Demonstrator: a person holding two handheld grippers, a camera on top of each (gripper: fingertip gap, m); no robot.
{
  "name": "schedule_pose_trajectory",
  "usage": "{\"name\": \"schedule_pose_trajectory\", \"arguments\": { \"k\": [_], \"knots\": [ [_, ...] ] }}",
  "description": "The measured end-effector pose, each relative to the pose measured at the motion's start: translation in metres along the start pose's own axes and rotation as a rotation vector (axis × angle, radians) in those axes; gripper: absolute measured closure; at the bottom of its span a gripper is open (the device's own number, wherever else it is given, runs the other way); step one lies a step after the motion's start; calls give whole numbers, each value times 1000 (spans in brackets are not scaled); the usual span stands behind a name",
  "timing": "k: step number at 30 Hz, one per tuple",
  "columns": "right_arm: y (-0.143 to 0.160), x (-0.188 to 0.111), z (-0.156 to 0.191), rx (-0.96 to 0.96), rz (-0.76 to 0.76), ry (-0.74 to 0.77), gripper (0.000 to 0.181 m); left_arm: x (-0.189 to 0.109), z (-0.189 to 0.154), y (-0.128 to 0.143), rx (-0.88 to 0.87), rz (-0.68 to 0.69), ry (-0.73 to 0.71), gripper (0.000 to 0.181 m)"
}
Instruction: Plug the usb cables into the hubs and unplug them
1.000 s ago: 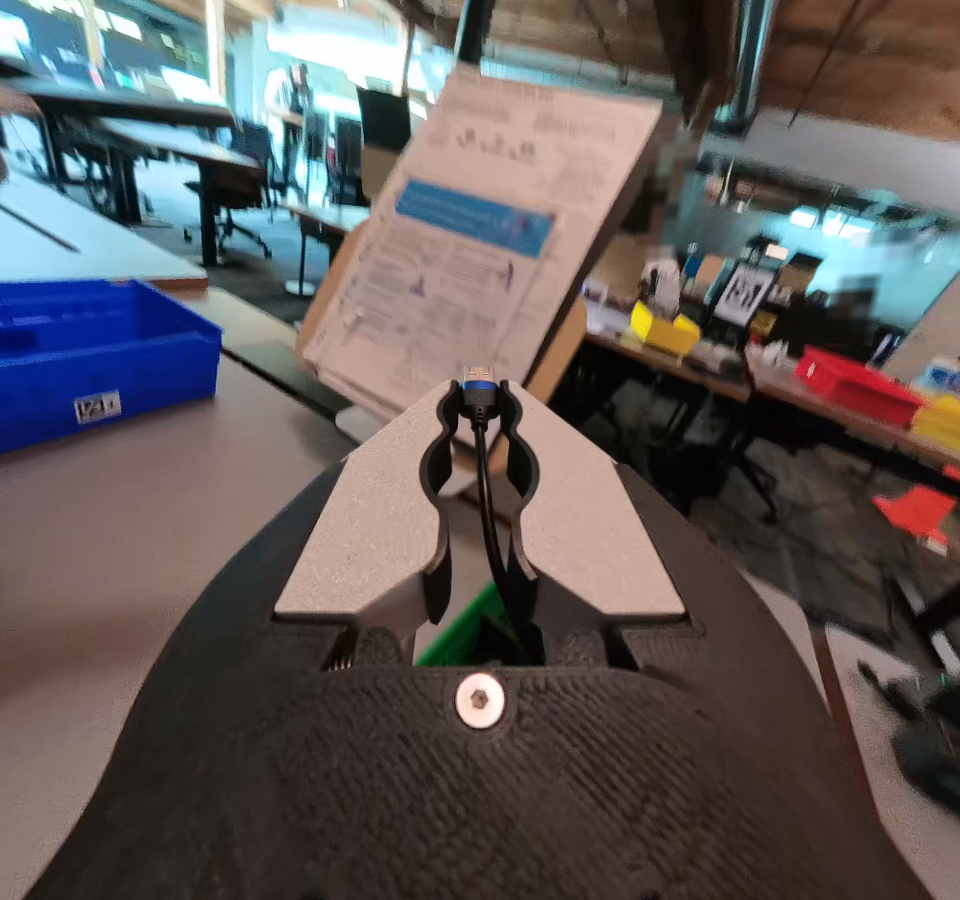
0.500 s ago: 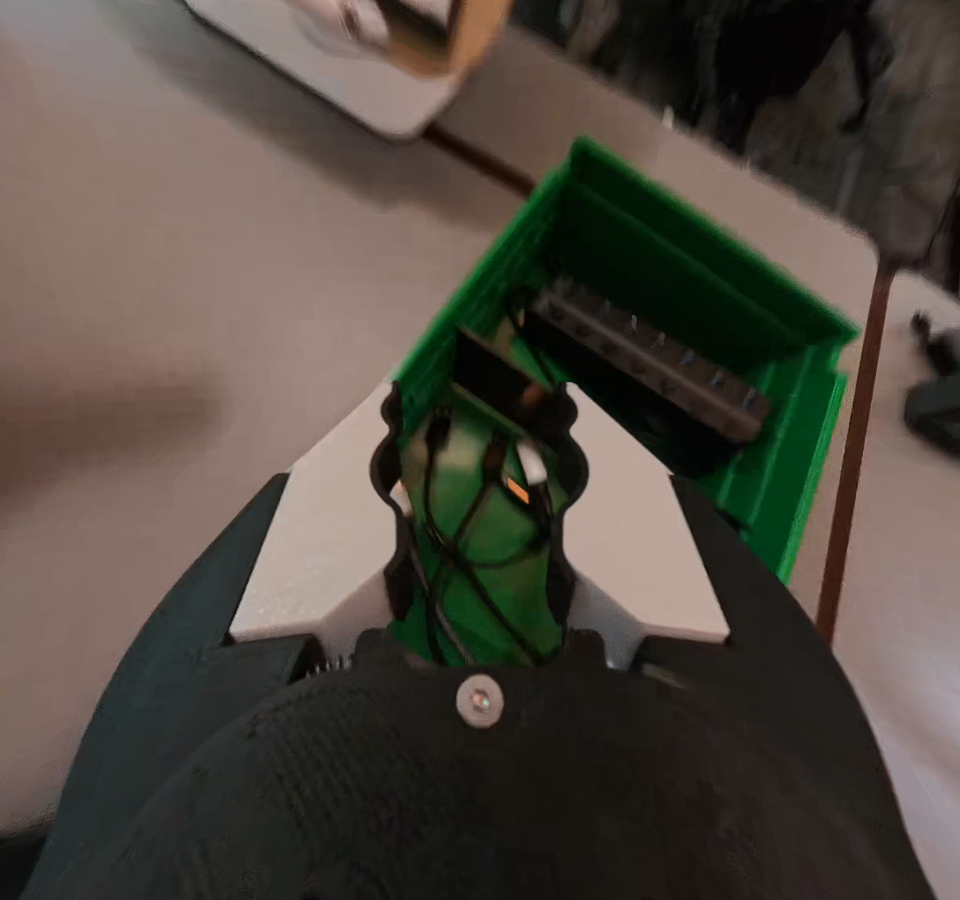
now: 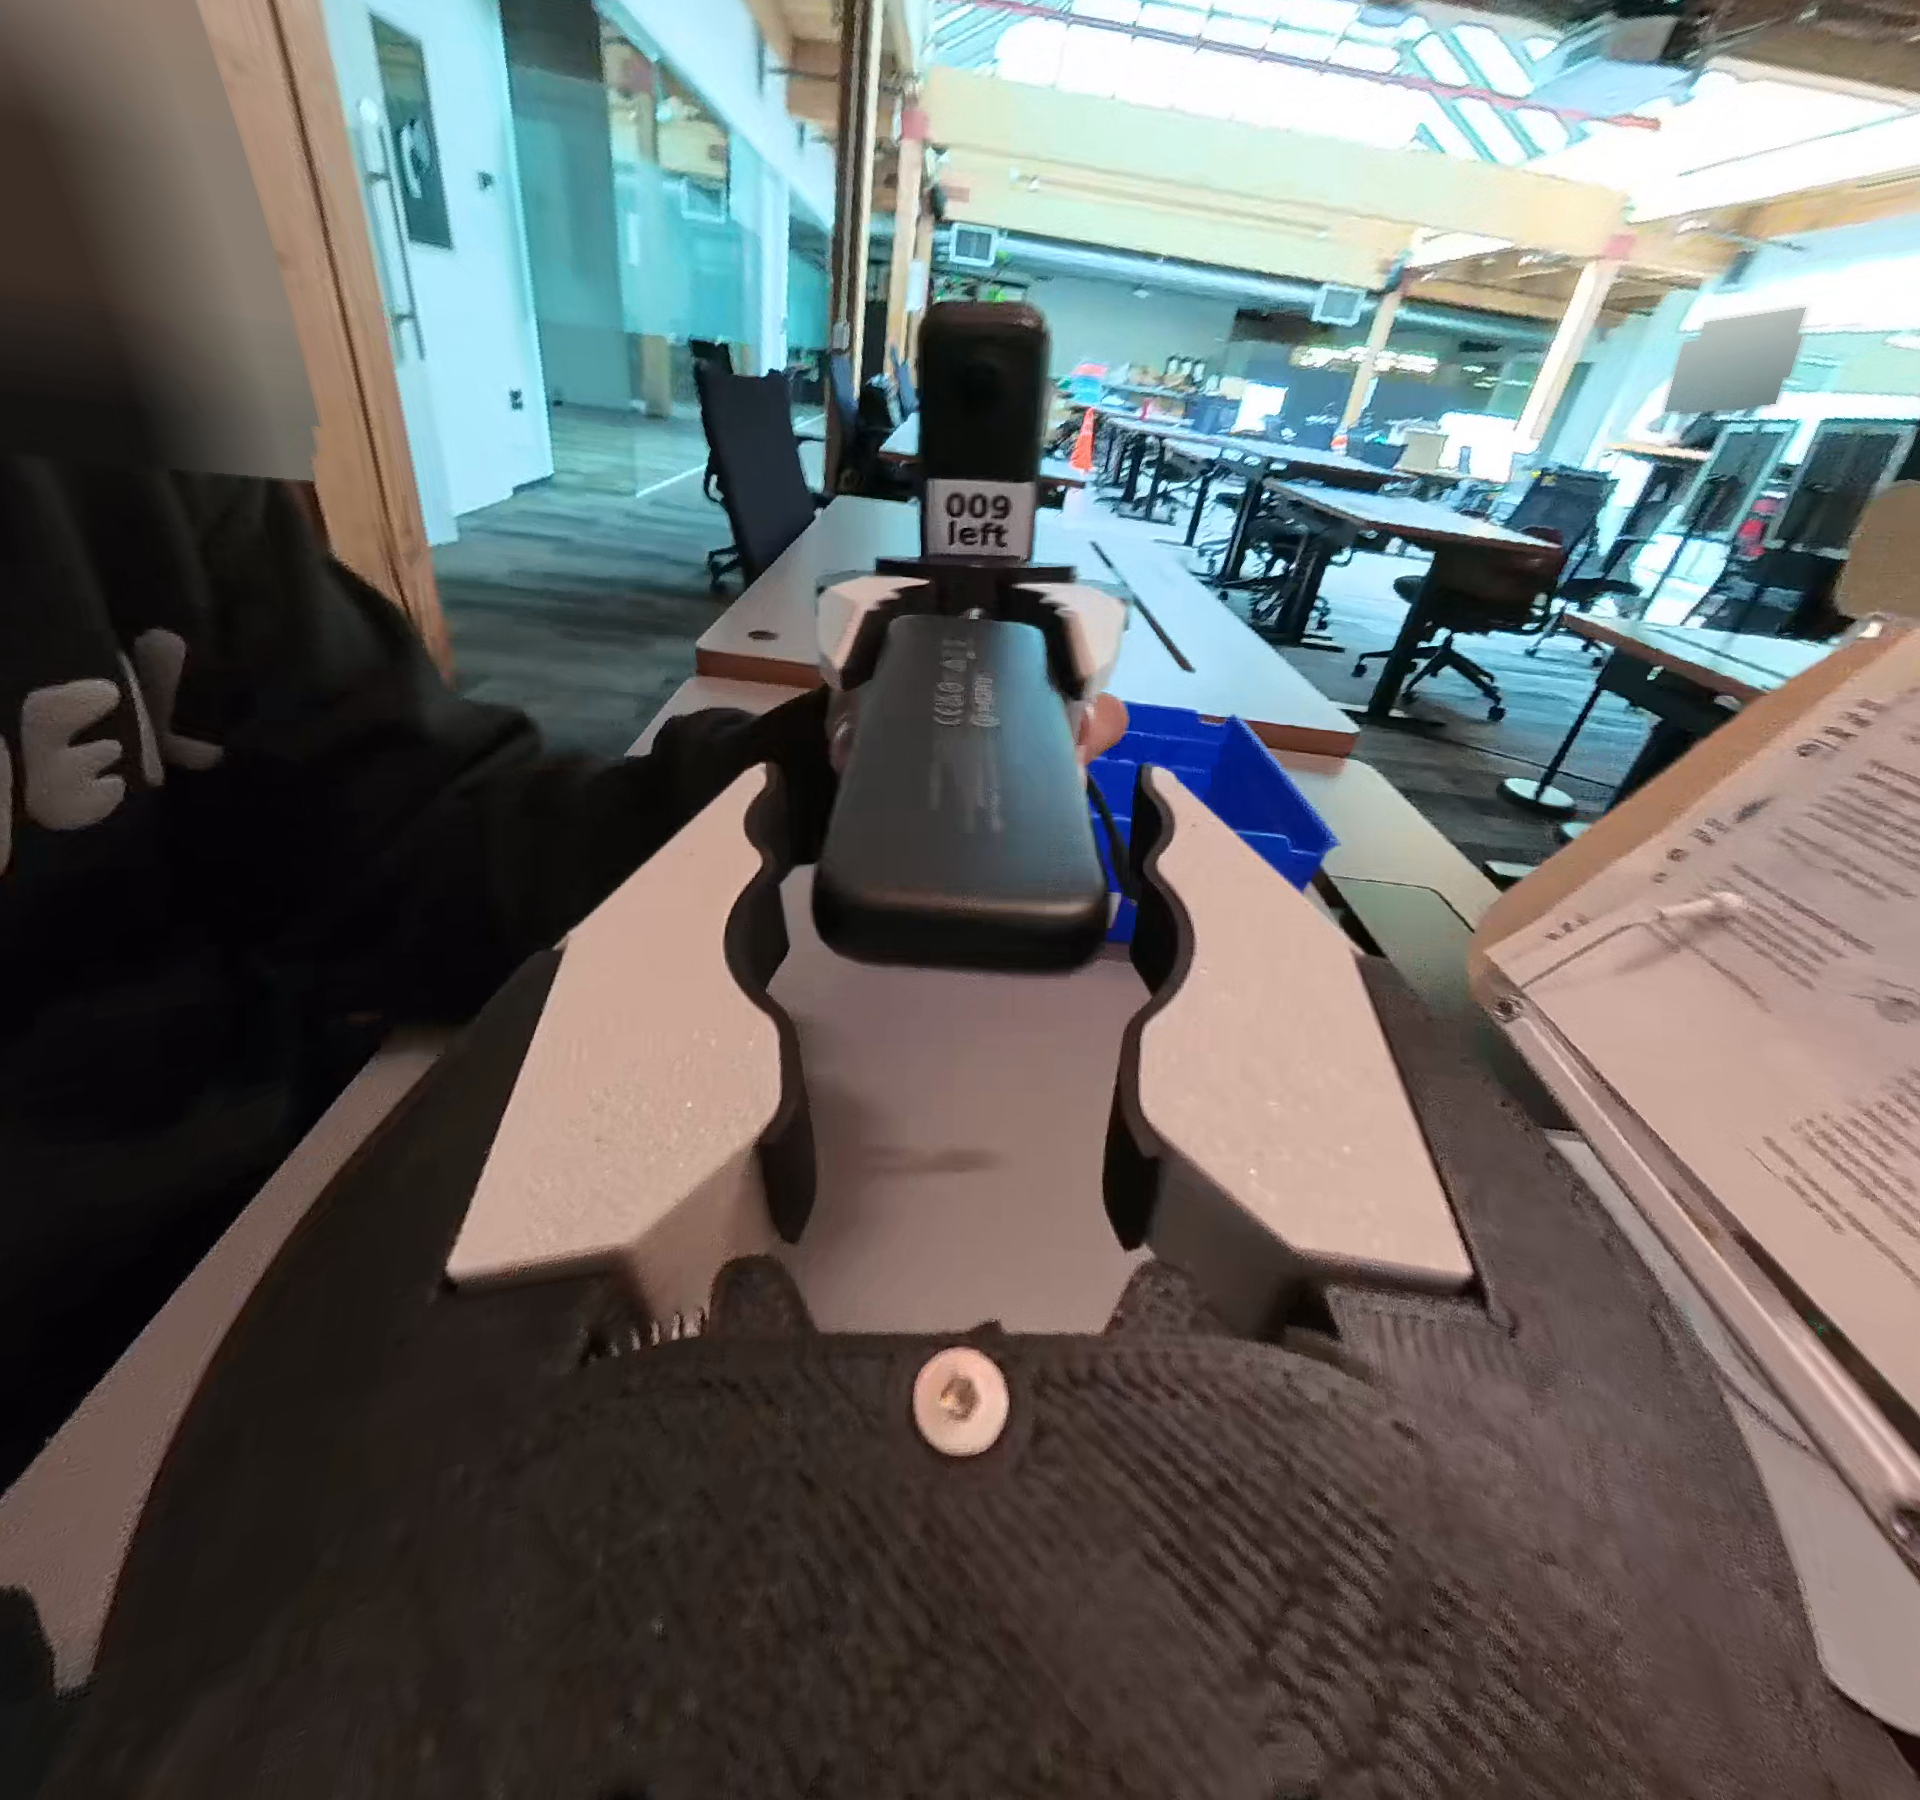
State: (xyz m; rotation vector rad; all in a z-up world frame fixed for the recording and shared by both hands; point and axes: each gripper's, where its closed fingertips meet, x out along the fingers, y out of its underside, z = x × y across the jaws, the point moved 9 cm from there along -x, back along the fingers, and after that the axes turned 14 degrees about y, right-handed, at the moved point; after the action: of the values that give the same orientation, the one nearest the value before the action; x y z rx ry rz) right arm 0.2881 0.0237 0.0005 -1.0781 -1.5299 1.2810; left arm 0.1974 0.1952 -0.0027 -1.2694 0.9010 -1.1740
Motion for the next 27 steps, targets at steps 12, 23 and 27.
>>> {"name": "schedule_pose_trajectory", "arguments": {
  "k": [12, 23, 27],
  "knots": [
    [-9, 18, 3, -43, -11, 31, 129, -10, -1, -3, 57, -48, -38, 135],
    [-2, 21, 2, -98, 72, 124, 128, -14, -4, -6, 140, 52, -103, 136],
    [-1, 24, 4, -99, 85, 103, 129, -17, -7, -7, 149, 62, -93, 136]
  ]
}}
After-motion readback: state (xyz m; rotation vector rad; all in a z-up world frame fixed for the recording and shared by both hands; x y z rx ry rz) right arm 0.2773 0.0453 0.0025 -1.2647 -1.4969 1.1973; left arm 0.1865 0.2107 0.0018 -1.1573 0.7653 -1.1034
